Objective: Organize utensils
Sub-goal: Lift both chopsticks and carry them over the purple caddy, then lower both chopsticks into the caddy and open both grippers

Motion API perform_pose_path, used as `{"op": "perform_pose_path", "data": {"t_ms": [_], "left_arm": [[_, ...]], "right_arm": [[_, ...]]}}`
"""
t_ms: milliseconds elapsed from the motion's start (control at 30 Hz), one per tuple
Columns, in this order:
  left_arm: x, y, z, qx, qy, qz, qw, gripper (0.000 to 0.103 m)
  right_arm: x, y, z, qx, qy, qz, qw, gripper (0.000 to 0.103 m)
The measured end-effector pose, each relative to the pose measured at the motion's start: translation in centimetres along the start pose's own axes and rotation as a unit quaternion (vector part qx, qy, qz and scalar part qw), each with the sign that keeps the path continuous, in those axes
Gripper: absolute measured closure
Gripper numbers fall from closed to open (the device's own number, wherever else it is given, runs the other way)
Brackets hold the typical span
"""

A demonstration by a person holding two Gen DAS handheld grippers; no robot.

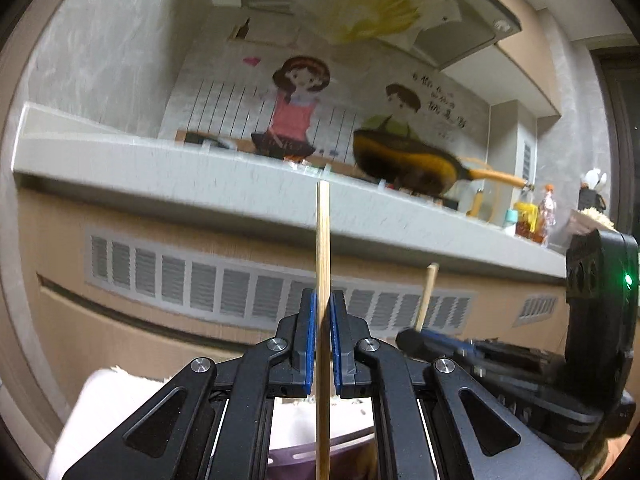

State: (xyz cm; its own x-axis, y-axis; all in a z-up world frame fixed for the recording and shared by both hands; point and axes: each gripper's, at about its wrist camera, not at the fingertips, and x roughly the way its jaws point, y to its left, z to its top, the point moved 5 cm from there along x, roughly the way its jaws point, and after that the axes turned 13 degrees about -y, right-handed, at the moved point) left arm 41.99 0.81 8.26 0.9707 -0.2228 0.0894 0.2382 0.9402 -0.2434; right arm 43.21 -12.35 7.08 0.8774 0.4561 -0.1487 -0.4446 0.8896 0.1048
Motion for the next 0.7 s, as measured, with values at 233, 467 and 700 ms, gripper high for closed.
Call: {"op": "perform_pose_path", "data": {"t_ms": [233,467,700], "left_arm": [[0.8,1.5,-4.8,-0.015,0.049,0.019,0.9985,0.096],[-0.5,1.3,-8.0,-0.003,0.119,0.028,0.9926,0.092],[-3.5,0.6,-8.4,-0.001,0.163,0.037,0.9859,0.081]], "right_arm": [[0.5,0.3,-5.0,-0.020,0.060,0.005,0.998,0.097],[-1.2,0.4,-7.8,-0.040,0.096,0.001,0.995,0.093],[-4.9,0.4,-8.8,-0.058,0.105,-0.017,0.993,0.072]]}}
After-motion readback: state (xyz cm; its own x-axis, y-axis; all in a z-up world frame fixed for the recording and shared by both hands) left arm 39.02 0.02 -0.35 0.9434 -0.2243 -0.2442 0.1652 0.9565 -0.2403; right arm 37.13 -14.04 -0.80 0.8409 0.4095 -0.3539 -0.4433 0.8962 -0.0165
